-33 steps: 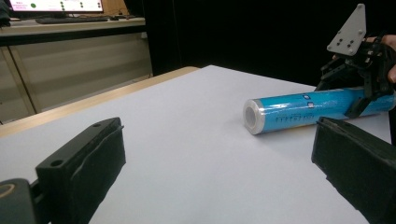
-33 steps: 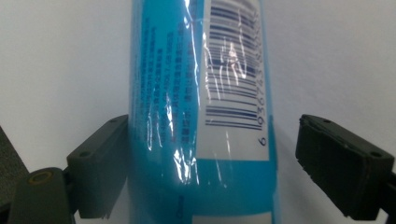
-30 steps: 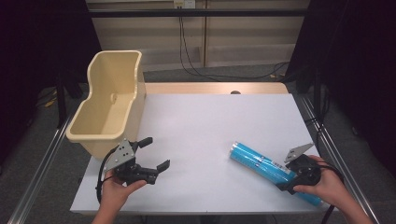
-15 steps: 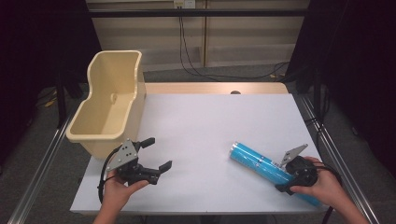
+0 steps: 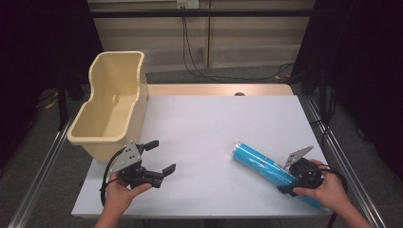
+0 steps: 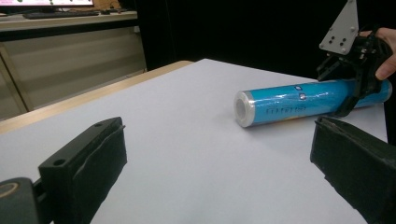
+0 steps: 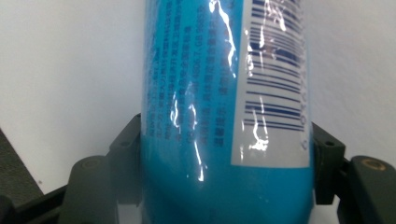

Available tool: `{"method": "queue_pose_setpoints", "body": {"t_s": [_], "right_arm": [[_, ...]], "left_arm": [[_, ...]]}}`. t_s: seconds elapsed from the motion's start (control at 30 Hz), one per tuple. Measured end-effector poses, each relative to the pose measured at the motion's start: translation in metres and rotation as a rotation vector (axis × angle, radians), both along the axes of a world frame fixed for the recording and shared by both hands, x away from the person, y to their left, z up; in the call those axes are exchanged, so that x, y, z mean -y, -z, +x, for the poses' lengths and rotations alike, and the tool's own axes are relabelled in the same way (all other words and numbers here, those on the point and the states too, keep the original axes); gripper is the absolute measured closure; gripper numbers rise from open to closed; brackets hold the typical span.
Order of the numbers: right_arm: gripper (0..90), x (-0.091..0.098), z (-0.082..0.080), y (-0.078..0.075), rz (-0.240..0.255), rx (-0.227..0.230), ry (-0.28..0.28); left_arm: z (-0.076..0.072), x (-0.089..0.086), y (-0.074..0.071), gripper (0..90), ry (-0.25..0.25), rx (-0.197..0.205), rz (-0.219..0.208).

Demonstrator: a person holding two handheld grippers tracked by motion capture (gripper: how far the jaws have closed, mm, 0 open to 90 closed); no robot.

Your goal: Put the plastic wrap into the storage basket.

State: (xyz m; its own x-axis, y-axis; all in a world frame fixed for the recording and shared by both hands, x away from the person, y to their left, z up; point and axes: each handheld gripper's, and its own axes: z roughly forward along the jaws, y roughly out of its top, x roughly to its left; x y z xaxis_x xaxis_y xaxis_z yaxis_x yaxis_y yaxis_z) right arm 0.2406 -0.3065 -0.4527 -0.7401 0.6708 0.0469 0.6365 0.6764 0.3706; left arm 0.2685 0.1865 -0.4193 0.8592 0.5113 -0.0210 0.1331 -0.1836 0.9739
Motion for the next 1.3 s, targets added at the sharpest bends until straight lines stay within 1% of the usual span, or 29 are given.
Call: {"method": "queue_pose_setpoints", "body": {"t_s": [0.17, 0.2, 0.23, 0.27, 0.3, 0.47, 0.5, 0.53, 0.57, 0.6, 0.63, 0.67, 0.73, 0.77, 0.8, 0.83, 0.87, 0.9, 0.93, 0.97, 1.0, 1.03, 1.07, 1.1, 1.13, 1.17, 1.2, 1.23, 1.3], "right_arm": [[32.3, -0.011, 0.007, -0.008, 0.027, 0.014, -0.04], [32.3, -0.02, 0.011, -0.014, 0.03, 0.022, -0.067], [32.3, -0.023, 0.013, -0.016, 0.03, 0.026, -0.085], [32.3, -0.023, 0.013, -0.016, 0.03, 0.026, -0.085], [32.3, -0.033, 0.017, -0.022, 0.016, 0.036, -0.117], [32.3, -0.052, 0.024, -0.029, 0.022, 0.047, -0.19], [32.3, -0.052, 0.024, -0.029, 0.022, 0.047, -0.19], [32.3, -0.055, 0.025, -0.03, 0.027, 0.042, -0.205], [32.3, -0.064, 0.027, -0.033, 0.014, 0.052, -0.242], [32.3, -0.067, 0.027, -0.033, 0.012, 0.05, -0.248], [32.3, -0.067, 0.027, -0.033, 0.012, 0.05, -0.248], [32.3, -0.073, 0.029, -0.034, 0.015, 0.054, -0.278], [32.2, -0.079, 0.029, -0.036, 0.008, 0.056, -0.3], [32.2, -0.079, 0.029, -0.036, 0.008, 0.056, -0.3], [32.2, -0.084, 0.03, -0.037, 0.004, 0.057, -0.329], [32.2, -0.086, 0.03, -0.037, -0.002, 0.058, -0.332], [32.2, -0.089, 0.03, -0.038, -0.006, 0.057, -0.342], [32.2, -0.09, 0.031, -0.038, -0.007, 0.058, -0.356], [32.2, -0.093, 0.03, -0.039, -0.011, 0.063, -0.363], [32.2, -0.095, 0.03, -0.04, -0.01, 0.06, -0.37], [32.2, -0.096, 0.031, -0.04, -0.01, 0.067, -0.384], [32.2, -0.099, 0.031, -0.041, -0.007, 0.068, -0.392], [32.2, -0.101, 0.031, -0.042, -0.006, 0.068, -0.404], [32.2, -0.103, 0.031, -0.042, -0.01, 0.075, -0.416], [32.2, -0.106, 0.03, -0.043, -0.013, 0.079, -0.426], [32.2, -0.108, 0.03, -0.044, -0.013, 0.084, -0.437], [32.2, -0.108, 0.03, -0.044, -0.013, 0.084, -0.437], [32.2, -0.112, 0.03, -0.046, 0.0, 0.094, -0.46], [32.2, -0.114, 0.03, -0.048, 0.01, 0.105, -0.469]], "left_arm": [[0.002, 0.006, -0.004, 3.4, 0.029, 0.0, 0.004], [0.004, 0.011, -0.006, 3.4, 0.045, 0.0, 0.007], [0.004, 0.011, -0.006, 3.4, 0.045, 0.0, 0.007], [0.005, 0.013, -0.007, 3.4, 0.055, -0.003, 0.004], [0.006, 0.016, -0.009, 3.4, 0.067, -0.005, 0.004], [0.016, 0.034, -0.023, 1.2, 0.148, -0.041, 0.035], [0.016, 0.034, -0.023, 0.7, 0.148, -0.041, 0.035], [0.02, 0.039, -0.025, 0.7, 0.17, -0.058, 0.051], [0.024, 0.047, -0.028, 0.0, 0.194, -0.064, 0.094], [0.024, 0.047, -0.028, 0.0, 0.194, -0.064, 0.094], [0.027, 0.053, -0.031, 0.0, 0.211, -0.074, 0.117], [0.031, 0.062, -0.034, 0.0, 0.232, -0.086, 0.148], [0.034, 0.072, -0.038, 0.0, 0.258, -0.098, 0.179], [0.034, 0.072, -0.038, 0.0, 0.258, -0.098, 0.179], [0.036, 0.079, -0.04, 0.0, 0.275, -0.098, 0.194], [0.036, 0.083, -0.041, 0.0, 0.291, -0.106, 0.205], [0.038, 0.095, -0.045, 0.0, 0.324, -0.092, 0.274], [0.039, 0.102, -0.046, 0.0, 0.35, -0.088, 0.3], [0.039, 0.102, -0.046, 0.7, 0.35, -0.088, 0.3], [0.038, 0.116, -0.049, 1.0, 0.397, -0.08, 0.369], [0.038, 0.123, -0.05, 1.8, 0.417, -0.074, 0.417], [0.038, 0.123, -0.05, 2.1, 0.417, -0.074, 0.417], [0.038, 0.137, -0.052, 3.0, 0.449, -0.062, 0.497], [0.038, 0.144, -0.052, 4.2, 0.474, -0.07, 0.533], [0.038, 0.15, -0.051, 4.4, 0.489, -0.066, 0.572], [0.038, 0.15, -0.051, 4.9, 0.489, -0.066, 0.572], [0.038, 0.156, -0.05, 4.9, 0.5, -0.069, 0.608], [0.038, 0.164, -0.047, 6.6, 0.526, -0.086, 0.653], [0.039, 0.168, -0.045, 9.0, 0.534, -0.097, 0.663]]}}
